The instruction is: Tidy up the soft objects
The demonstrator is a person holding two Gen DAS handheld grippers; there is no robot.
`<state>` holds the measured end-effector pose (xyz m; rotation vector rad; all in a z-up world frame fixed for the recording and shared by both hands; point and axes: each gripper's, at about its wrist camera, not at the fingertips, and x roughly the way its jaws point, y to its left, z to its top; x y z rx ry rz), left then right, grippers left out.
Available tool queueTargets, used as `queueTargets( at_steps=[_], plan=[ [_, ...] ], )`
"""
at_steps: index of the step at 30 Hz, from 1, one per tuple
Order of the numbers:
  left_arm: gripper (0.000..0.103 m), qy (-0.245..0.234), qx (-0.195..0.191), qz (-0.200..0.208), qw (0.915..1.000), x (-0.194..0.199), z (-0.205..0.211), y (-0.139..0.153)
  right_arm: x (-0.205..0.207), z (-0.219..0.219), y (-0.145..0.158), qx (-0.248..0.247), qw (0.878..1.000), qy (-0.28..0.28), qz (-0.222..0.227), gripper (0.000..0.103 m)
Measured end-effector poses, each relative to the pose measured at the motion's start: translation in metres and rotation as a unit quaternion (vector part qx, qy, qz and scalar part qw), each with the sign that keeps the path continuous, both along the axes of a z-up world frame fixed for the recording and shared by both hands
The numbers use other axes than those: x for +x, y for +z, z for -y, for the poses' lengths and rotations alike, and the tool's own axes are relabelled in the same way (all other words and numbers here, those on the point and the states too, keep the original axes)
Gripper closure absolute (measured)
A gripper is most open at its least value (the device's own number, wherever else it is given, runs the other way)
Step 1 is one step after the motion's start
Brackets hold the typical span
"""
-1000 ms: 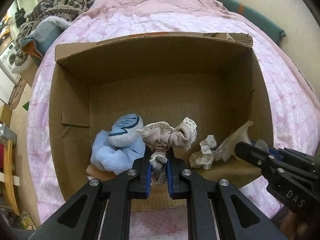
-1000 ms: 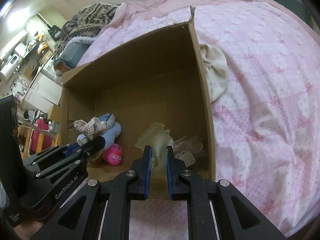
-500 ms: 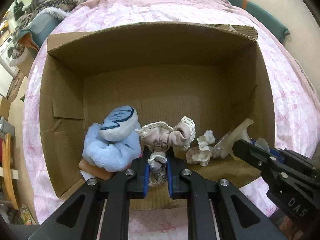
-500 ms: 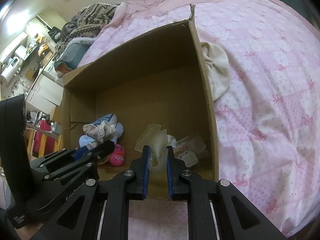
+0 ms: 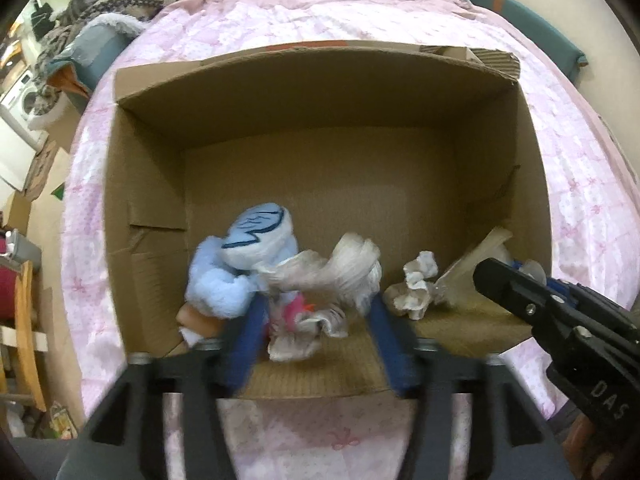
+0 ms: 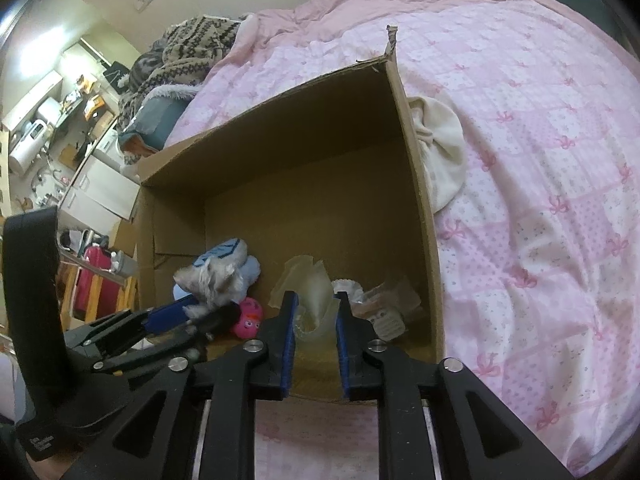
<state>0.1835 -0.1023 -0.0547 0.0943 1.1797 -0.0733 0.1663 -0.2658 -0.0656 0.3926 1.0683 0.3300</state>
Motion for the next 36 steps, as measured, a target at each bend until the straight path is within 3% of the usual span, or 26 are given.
queueTargets(
  at_steps=[4,5,6,8,16,26,36],
  plan=[
    [0.040,-0.002,-0.004,0.016,0.9999,-0.006,-0.002,0.012,-0.001,0.006,0.007,0.012,1.000,-0.014,0.013,0.077],
    [0.040,-0.003,-0.004,0.018,0.9998,-0.007,-0.001,0.014,-0.001,0.007,0.011,0.013,1.000,-0.017,0.021,0.071],
    [0.040,-0.005,-0.006,0.026,0.9996,-0.009,-0.001,0.018,-0.002,0.008,0.014,0.018,0.999,-0.018,0.028,0.053],
    [0.040,-0.013,-0.014,0.045,0.9988,-0.014,-0.002,0.026,-0.006,0.011,0.022,0.031,0.998,-0.026,0.049,0.031],
    [0.040,0.003,-0.006,0.094,0.9956,-0.024,-0.011,0.049,-0.018,0.011,0.049,0.013,0.993,-0.032,0.117,0.032],
    [0.040,0.016,0.000,0.133,0.9910,-0.044,-0.030,0.075,-0.031,0.009,0.060,-0.014,0.990,-0.043,0.132,0.031],
    [0.040,0.046,0.006,0.160,0.9860,-0.076,-0.063,0.087,-0.059,-0.009,0.073,-0.052,0.986,-0.012,0.160,0.031]
  ],
)
